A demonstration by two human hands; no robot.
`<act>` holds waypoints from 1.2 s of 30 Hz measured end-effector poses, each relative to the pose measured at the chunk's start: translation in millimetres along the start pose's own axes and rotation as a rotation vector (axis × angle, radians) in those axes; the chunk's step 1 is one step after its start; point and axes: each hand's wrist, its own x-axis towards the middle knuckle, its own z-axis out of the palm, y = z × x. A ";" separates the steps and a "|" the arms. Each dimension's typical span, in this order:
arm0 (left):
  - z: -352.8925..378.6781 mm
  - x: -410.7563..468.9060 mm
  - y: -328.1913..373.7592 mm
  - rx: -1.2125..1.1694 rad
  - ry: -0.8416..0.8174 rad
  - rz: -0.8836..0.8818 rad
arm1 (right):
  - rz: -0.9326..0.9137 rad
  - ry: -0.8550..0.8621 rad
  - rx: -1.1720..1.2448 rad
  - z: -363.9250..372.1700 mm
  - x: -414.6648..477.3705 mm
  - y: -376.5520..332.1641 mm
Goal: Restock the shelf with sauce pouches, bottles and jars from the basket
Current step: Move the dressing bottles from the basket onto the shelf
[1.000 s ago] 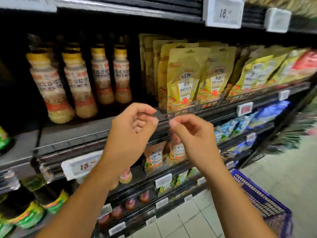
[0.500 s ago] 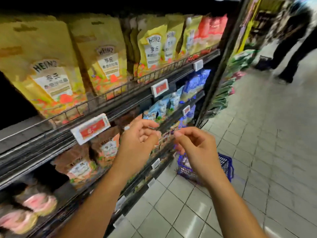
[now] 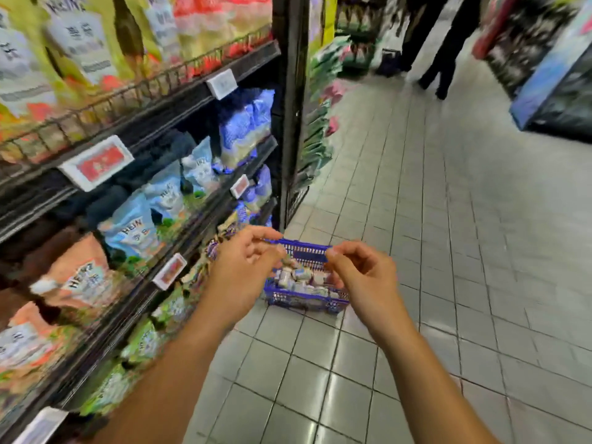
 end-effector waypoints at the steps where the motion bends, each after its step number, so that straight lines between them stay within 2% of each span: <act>1: 6.5 6.3 -2.0 0.014 -0.022 -0.006 | 0.004 0.017 -0.006 -7.1 4.9 3.3; 10: 44.1 91.3 -23.2 0.021 -0.090 -0.070 | 0.117 0.154 -0.046 -41.8 68.3 42.6; 26: 97.3 300.0 -49.6 0.063 -0.240 -0.158 | 0.211 0.290 -0.104 -41.0 261.1 82.8; 31: 107.5 344.3 -69.2 0.081 -0.258 -0.202 | 0.240 0.286 -0.108 -46.8 301.4 106.2; 36: 113.0 390.0 -100.2 0.108 -0.203 -0.279 | 0.312 0.256 -0.105 -55.0 341.5 145.7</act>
